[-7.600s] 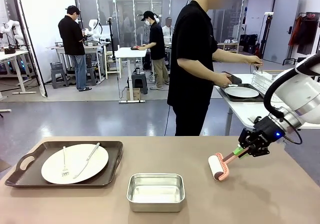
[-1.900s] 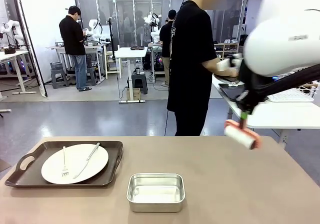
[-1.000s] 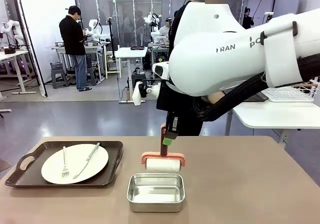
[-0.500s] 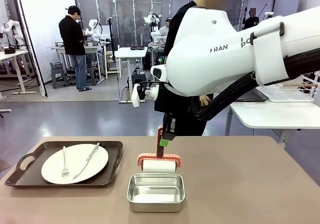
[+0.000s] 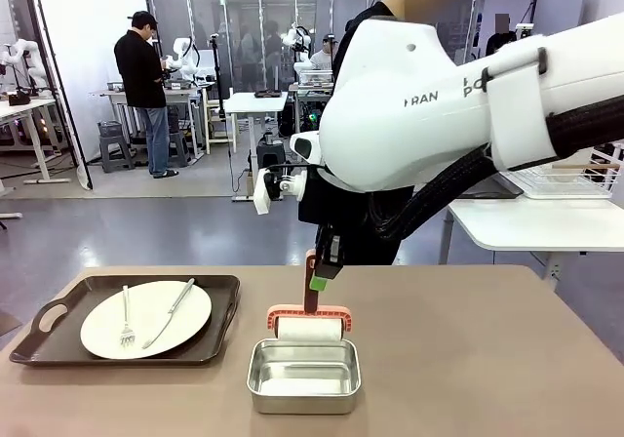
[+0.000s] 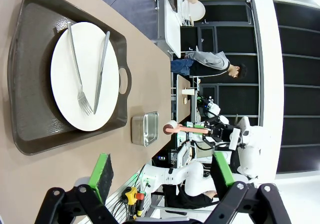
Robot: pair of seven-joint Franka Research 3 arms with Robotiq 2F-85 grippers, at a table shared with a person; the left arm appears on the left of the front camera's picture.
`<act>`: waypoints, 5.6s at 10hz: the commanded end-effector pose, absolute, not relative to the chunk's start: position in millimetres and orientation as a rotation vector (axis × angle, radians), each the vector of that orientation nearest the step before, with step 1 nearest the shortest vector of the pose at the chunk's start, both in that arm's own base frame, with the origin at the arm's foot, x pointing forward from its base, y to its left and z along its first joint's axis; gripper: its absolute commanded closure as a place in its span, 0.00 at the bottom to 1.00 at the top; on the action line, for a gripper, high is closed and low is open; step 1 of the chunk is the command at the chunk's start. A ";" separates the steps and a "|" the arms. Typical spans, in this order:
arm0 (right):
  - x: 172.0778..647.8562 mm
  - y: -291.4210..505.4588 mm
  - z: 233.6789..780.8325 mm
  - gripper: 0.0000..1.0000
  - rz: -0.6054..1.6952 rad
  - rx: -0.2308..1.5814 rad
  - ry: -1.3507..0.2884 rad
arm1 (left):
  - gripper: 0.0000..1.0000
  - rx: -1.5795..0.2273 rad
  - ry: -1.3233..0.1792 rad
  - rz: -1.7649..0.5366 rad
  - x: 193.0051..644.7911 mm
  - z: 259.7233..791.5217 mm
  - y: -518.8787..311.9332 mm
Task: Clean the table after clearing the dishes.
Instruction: Place the Lint Roller back on top of the Airtight Container, then when the right (or left) Handle tray is removed, use the right hand (or left hand) to clean the right (or left) side of the table with the Lint Roller.
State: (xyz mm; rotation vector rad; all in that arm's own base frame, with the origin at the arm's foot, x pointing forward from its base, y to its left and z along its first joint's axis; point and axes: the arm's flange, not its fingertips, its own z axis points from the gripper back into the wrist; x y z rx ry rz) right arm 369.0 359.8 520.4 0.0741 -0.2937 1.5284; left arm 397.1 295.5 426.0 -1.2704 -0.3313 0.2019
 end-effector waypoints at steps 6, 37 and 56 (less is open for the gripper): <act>413.5 388.3 472.5 0.79 1.479 0.161 -0.170 | 0.00 -1.276 -0.331 0.189 393.4 427.0 297.1; 428.7 382.2 423.0 0.51 1.435 0.090 -0.102 | 0.00 -1.276 -0.331 0.189 393.4 427.0 297.1; 427.5 384.2 454.7 0.00 1.449 0.091 -0.156 | 0.00 -1.276 -0.331 0.189 393.4 427.0 297.1</act>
